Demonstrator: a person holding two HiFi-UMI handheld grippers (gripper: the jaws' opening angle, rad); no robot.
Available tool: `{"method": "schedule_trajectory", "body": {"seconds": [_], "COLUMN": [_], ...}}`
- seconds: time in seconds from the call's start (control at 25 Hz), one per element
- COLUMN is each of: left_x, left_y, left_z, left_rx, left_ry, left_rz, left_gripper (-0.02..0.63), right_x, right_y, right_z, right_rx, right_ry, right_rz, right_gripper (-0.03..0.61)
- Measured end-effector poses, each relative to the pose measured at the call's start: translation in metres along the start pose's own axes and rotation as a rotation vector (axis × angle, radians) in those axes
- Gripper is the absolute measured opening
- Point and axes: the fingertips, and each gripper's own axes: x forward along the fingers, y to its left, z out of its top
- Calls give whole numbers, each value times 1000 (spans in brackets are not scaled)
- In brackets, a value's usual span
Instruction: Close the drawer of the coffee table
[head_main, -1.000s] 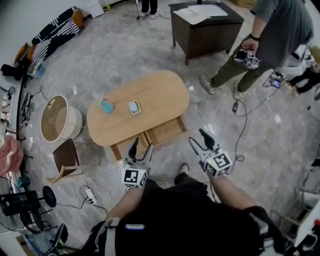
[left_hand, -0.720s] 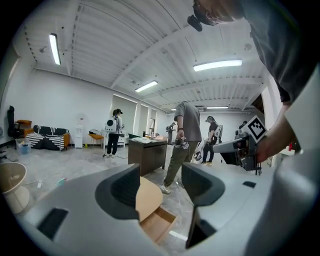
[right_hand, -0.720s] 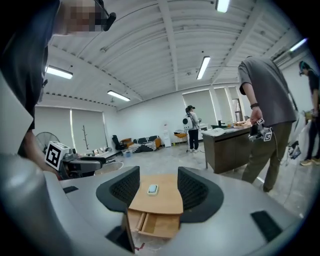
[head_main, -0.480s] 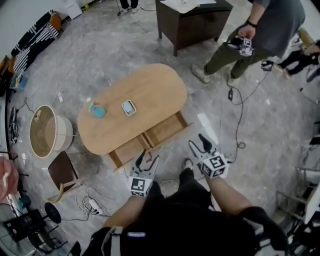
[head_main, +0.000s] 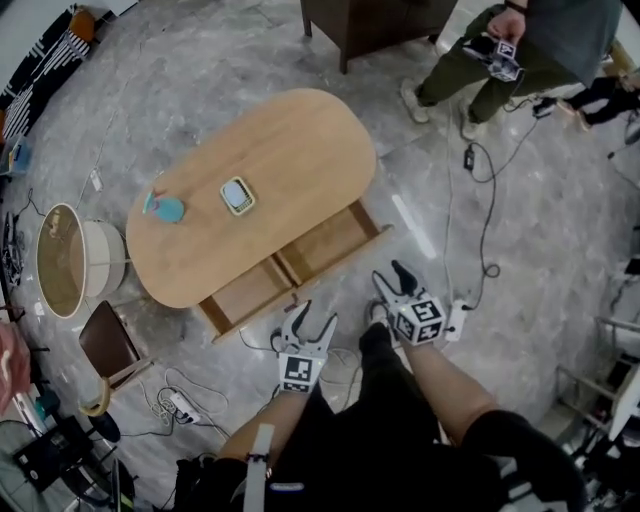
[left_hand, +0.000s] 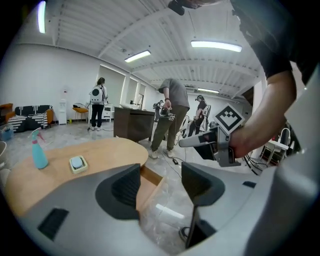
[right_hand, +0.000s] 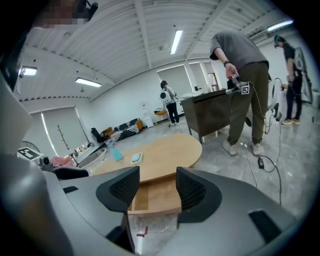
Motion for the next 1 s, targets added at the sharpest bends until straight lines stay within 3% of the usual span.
{"method": "schedule_trajectory", "body": {"seconds": [0.36, 0.72, 1.0], "left_x": [51, 86, 122], "left_y": [24, 34, 40], "left_z": [-87, -156, -212], "left_rx": [-39, -64, -212], "left_ry": [115, 179, 206], "left_rz": [36, 45, 93], "left_gripper": [259, 259, 259], "right_x": [38, 91, 139], "right_y": [-47, -67, -81], "right_z": [-77, -143, -181], "right_rx": [101, 13, -45], "right_ry": [70, 143, 198], "right_rz": [-41, -5, 37], "right_gripper": [215, 215, 213]}}
